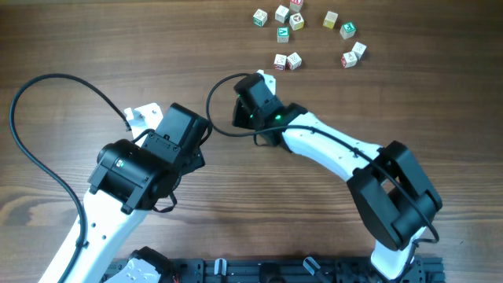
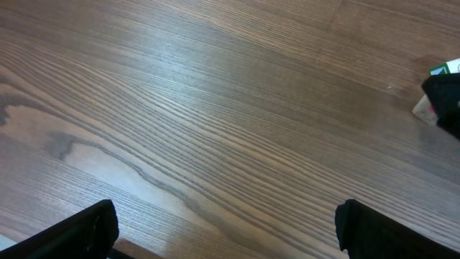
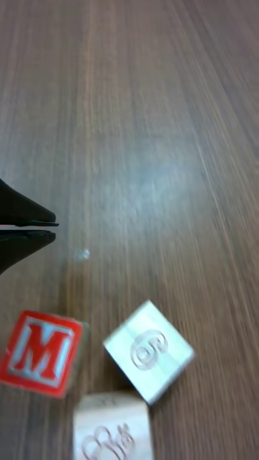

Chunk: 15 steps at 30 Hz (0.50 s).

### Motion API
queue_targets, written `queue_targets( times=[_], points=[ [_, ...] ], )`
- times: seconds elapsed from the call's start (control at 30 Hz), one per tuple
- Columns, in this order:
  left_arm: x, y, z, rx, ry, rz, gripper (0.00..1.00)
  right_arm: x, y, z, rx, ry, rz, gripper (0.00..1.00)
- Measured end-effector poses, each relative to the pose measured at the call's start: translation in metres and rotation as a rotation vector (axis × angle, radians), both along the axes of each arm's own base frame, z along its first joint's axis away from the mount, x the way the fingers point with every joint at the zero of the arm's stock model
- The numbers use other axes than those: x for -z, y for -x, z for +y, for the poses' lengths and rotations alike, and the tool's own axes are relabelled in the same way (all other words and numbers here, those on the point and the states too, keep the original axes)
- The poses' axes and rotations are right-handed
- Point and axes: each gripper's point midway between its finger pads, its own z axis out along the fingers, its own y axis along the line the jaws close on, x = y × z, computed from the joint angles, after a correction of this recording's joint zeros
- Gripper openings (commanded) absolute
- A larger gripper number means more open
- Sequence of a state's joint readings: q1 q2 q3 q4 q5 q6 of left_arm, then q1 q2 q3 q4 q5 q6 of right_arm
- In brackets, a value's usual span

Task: Form a circle

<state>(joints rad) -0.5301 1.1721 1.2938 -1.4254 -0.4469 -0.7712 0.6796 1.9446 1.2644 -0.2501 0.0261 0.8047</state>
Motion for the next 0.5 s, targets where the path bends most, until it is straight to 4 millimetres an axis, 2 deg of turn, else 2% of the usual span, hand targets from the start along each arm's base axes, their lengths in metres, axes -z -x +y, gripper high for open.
queue_targets(
  times=[0.1, 0.2, 0.5],
  points=[
    [0.000, 0.000, 0.000, 0.000, 0.000, 0.000, 1.00, 0.006, -0.007, -0.009, 0.018, 0.009, 0.006, 0.05],
    [0.000, 0.000, 0.000, 0.000, 0.000, 0.000, 1.00, 0.011, -0.011, -0.009, 0.009, 0.016, 0.010, 0.05],
    [0.000, 0.000, 0.000, 0.000, 0.000, 0.000, 1.00, 0.015, -0.008, -0.009, -0.004, 0.023, 0.027, 0.05]
  ],
)
